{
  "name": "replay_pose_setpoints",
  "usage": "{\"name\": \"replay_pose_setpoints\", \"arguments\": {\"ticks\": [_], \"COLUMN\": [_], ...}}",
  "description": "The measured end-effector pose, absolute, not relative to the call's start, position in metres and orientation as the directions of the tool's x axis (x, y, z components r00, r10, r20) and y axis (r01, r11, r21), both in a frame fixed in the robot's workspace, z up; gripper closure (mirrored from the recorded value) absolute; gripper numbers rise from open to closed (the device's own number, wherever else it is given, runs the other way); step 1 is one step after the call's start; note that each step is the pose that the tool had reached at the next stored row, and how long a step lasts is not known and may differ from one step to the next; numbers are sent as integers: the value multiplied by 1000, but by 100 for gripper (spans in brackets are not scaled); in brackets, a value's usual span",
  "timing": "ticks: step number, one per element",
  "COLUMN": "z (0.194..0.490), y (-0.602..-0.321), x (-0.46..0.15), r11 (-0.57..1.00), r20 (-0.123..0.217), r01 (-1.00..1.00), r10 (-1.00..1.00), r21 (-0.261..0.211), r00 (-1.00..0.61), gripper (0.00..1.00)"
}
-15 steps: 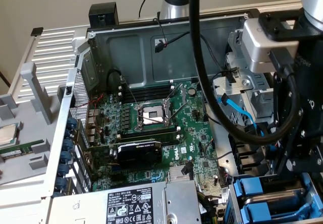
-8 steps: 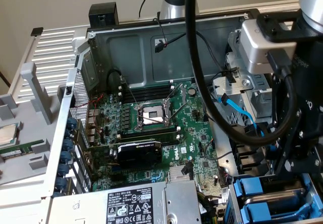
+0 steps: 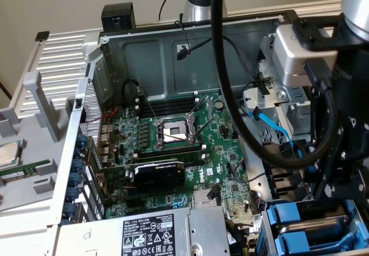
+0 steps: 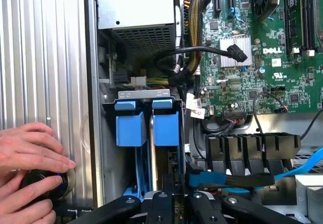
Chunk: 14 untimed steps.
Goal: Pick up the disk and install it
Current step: 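Insert the first disk wire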
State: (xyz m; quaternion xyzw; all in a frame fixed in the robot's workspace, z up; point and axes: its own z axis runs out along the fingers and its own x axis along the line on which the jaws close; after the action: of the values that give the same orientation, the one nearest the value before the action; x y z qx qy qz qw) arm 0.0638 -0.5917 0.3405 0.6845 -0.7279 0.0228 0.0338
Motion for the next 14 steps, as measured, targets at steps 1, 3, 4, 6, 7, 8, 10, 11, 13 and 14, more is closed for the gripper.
{"name": "replay_pose_setpoints", "arguments": {"ticks": [1, 3, 4, 6, 7, 8, 10, 11, 13, 14], "z": [340, 340, 340, 340, 340, 340, 340, 340, 339, 339], "y": [-592, -592, -592, -592, -592, -592, -592, -592, -591, -591], "x": [64, 64, 64, 63, 63, 63, 63, 63, 63, 63], "r11": [62, 62, 62, 62, 62, 62, 62, 62, 62, 62], "r20": [81, 81, 81, 81, 81, 81, 81, 81, 80, 81], "r01": [-998, -998, -998, -998, -998, -998, -998, -998, -998, -998], "r10": [-995, -995, -995, -995, -995, -995, -995, -995, -995, -995], "r21": [13, 13, 13, 13, 13, 13, 13, 13, 13, 13], "r00": [-61, -61, -61, -61, -61, -61, -61, -61, -61, -61], "gripper": [83, 83, 83, 83, 83, 83, 83, 83, 83, 83]}}
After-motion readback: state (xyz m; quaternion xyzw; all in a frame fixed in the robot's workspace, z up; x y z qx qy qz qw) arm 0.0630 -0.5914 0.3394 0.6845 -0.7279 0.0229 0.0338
